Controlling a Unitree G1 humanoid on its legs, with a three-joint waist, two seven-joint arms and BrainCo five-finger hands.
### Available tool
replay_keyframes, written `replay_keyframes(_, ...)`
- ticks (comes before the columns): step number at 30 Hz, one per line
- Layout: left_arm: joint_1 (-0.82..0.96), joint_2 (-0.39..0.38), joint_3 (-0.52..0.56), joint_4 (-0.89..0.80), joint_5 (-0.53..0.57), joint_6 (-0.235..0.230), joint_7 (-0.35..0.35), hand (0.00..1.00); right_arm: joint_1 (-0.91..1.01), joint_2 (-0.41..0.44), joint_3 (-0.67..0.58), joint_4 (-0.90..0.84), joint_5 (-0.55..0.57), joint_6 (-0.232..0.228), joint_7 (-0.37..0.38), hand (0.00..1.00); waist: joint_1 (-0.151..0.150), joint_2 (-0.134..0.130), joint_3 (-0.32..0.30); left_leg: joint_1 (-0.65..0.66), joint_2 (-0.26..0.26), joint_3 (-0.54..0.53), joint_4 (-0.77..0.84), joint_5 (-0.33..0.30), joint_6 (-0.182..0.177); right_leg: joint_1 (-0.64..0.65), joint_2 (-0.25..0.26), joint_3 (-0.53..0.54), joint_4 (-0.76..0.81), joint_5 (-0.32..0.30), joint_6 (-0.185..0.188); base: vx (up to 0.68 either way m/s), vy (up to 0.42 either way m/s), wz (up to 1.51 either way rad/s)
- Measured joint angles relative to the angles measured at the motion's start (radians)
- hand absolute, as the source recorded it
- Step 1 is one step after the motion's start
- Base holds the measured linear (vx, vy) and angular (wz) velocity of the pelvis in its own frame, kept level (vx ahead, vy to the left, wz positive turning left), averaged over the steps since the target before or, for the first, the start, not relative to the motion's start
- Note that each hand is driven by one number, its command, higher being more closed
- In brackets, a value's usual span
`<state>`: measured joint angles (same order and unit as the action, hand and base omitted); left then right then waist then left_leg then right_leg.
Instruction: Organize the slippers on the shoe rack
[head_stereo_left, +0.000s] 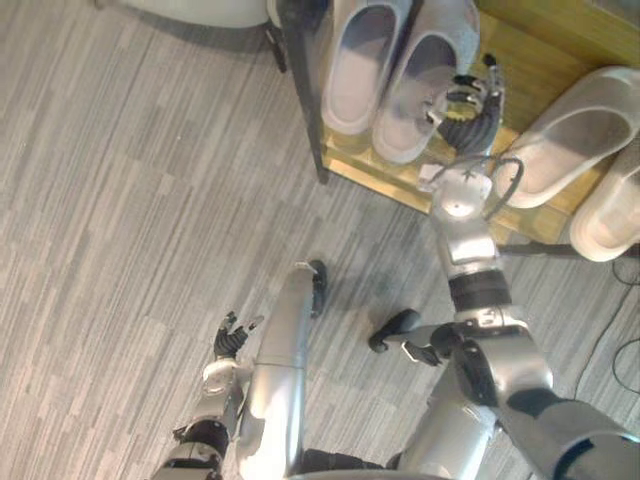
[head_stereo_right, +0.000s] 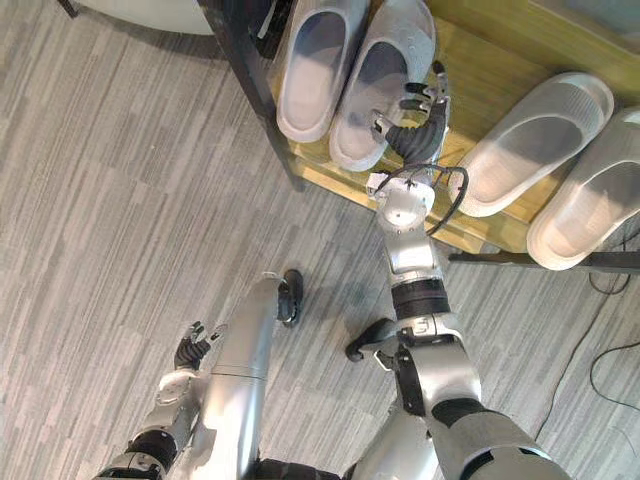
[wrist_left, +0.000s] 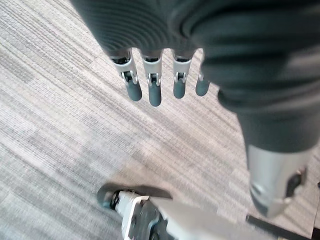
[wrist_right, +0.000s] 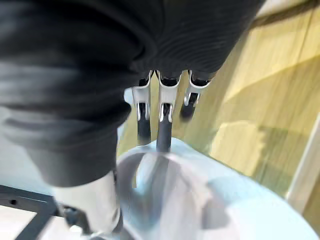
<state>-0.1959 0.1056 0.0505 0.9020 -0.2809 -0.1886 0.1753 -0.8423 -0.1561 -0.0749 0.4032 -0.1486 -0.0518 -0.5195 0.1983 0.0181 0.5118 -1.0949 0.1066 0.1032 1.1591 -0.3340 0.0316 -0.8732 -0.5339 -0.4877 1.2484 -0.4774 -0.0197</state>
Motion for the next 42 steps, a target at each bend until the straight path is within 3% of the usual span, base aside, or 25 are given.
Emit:
replay_keyframes(15,0.004,0.004,0.009,0.015,0.005,0.007,0.037,0.00,0.140,0.073,-0.007,-0.087,-0.043,-0.001,-0.007,0.00,-0.017,-0.002,-0.001,0.032,0.014,0.005,-0.020,0.002,-0.001,0.022,0.024,0.003,-0.028,0.006,-0.005,0.01,0.008,-0.02)
replay_keyframes(19,0.004,0.005,0.011,0.015,0.005,0.008,0.037,0.00,0.149,0.084,0.003,-0.081,0.029,-0.025,0.033,0.00,-0.017,-0.002,-0.001,0.032,0.019,0.005,-0.021,0.002,-0.001,0.022,0.028,0.002,-0.031,0.008,-0.005,0.01,0.021,-0.03)
replay_keyframes(25,0.004,0.005,0.013,0.017,0.005,0.009,0.035,0.00,0.148,0.104,0.071,-0.029,0.236,-0.108,0.171,0.00,-0.018,-0.002,-0.001,0.033,0.017,0.001,-0.021,0.003,-0.003,0.027,0.028,-0.002,-0.032,0.008,-0.006,0.00,0.010,0.01)
replay_keyframes(29,0.004,0.003,0.032,0.025,0.016,0.009,0.028,0.00,0.143,0.118,0.092,0.013,0.311,-0.146,0.207,0.00,-0.018,-0.010,-0.007,0.038,0.014,-0.004,-0.023,0.004,-0.006,0.036,0.027,-0.007,-0.033,0.008,-0.006,0.01,0.022,0.02)
replay_keyframes(42,0.002,0.003,0.052,0.052,0.044,0.009,0.018,0.00,0.137,0.111,0.097,0.078,0.348,-0.158,0.234,0.00,-0.017,-0.020,-0.032,0.039,0.009,-0.022,-0.030,0.003,-0.019,0.058,0.028,-0.032,-0.042,0.006,-0.006,0.00,0.018,0.02)
